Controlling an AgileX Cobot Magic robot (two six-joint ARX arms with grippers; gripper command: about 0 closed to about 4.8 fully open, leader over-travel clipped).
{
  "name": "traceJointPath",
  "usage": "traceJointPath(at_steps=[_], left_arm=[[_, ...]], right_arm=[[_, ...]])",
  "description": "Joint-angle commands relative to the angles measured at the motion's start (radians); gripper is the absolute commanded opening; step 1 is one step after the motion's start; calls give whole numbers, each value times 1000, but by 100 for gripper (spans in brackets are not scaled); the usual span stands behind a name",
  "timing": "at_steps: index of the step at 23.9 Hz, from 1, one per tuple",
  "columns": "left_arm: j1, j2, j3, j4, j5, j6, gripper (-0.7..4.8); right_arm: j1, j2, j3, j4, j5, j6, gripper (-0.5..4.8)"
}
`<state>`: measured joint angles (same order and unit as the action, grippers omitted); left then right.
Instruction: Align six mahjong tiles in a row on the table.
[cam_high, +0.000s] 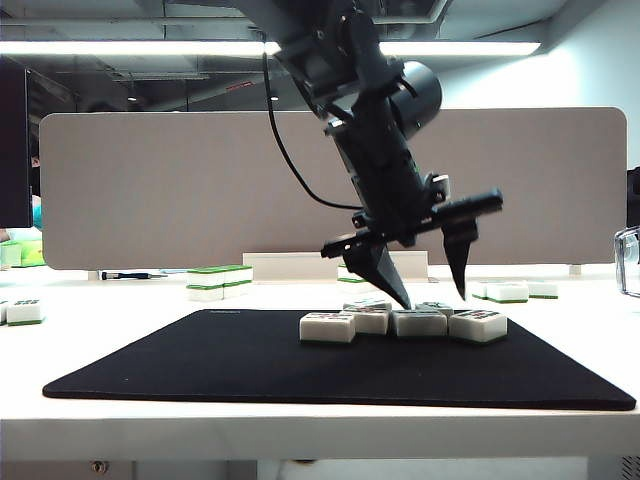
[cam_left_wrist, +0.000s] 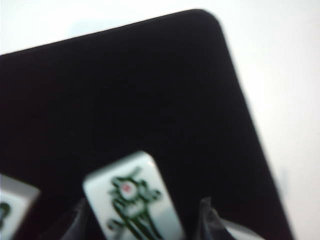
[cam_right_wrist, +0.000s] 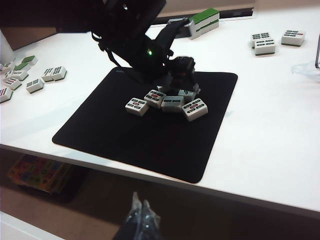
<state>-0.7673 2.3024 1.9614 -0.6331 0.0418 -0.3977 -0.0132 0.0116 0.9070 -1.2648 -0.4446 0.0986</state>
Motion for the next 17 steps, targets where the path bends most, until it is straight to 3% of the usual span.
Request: traceJointPath(at_steps=[1, 7, 17], left_arm=[[-8, 13, 5, 13, -50, -3, 274], [-11, 23, 5, 24, -64, -3, 183], [-13, -18, 6, -1, -37, 9, 182]], right_arm=[[0, -11, 2, 12, 1, -2, -1], [0, -11, 2, 12, 1, -2, -1], [0, -11, 2, 12, 1, -2, -1]])
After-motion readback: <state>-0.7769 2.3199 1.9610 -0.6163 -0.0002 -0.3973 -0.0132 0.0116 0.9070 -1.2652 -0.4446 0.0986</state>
